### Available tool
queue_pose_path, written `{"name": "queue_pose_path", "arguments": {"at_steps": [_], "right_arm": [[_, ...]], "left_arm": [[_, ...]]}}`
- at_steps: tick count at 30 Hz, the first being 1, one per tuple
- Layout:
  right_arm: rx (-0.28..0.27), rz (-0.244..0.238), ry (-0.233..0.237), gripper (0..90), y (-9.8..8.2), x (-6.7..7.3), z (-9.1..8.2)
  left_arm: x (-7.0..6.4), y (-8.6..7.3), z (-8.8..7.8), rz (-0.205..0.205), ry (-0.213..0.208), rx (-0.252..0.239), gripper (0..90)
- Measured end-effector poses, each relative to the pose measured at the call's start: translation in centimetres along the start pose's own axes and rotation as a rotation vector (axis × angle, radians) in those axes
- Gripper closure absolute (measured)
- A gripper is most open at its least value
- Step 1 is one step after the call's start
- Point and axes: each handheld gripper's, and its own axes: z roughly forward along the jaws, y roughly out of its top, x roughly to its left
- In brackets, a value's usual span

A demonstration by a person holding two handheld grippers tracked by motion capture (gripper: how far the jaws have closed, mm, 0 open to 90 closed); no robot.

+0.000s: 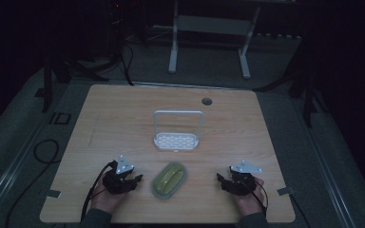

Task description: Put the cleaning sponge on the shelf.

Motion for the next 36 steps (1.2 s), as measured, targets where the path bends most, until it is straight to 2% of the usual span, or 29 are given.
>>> {"name": "queue_pose_path", "arguments": {"at_steps": [4,5,7,13,17,19,22,23,26,28,29,31,34,36], "right_arm": [[0.000,0.000,0.000,36.8,0.0,0.0,0.0],[0.000,-0.001,0.000,36.8,0.0,0.0,0.0],[0.000,0.000,0.000,36.8,0.0,0.0,0.0],[0.000,-0.001,0.000,36.8,0.0,0.0,0.0],[0.000,0.000,0.000,36.8,0.0,0.0,0.0],[0.000,0.000,0.000,36.8,0.0,0.0,0.0],[0.000,0.000,0.000,36.8,0.0,0.0,0.0],[0.000,0.000,0.000,36.8,0.0,0.0,0.0],[0.000,0.000,0.000,36.8,0.0,0.0,0.0],[0.000,0.000,0.000,36.8,0.0,0.0,0.0],[0.000,0.000,0.000,36.8,0.0,0.0,0.0],[0.000,0.000,0.000,36.8,0.0,0.0,0.0],[0.000,0.000,0.000,36.8,0.0,0.0,0.0],[0.000,0.000,0.000,36.8,0.0,0.0,0.0]], "left_arm": [[-0.2,0.1,-0.5,-0.001,-0.016,-0.018,54.1],[-0.3,0.2,-0.8,-0.023,-0.029,-0.033,54.1],[-0.3,0.5,-1.2,-0.035,-0.046,-0.043,53.6],[-0.8,1.2,-2.4,-0.010,-0.072,-0.079,55.9],[-1.3,1.6,-3.0,-0.011,-0.111,-0.110,61.9],[-1.6,1.8,-3.3,-0.001,-0.105,-0.133,64.2],[-1.8,2.0,-3.4,0.002,-0.103,-0.135,66.8],[-2.1,2.7,-3.9,0.001,-0.124,-0.139,69.5],[-2.3,3.3,-4.1,0.002,-0.146,-0.135,74.9],[-2.3,3.3,-4.1,0.002,-0.146,-0.135,76.6],[-2.4,3.6,-4.1,-0.012,-0.159,-0.128,76.6],[-2.6,4.1,-3.9,-0.015,-0.192,-0.124,85.4],[-3.0,4.4,-3.7,0.004,-0.206,-0.129,89.7],[-3.9,5.0,-3.4,0.042,-0.222,-0.121,89.8]]}}
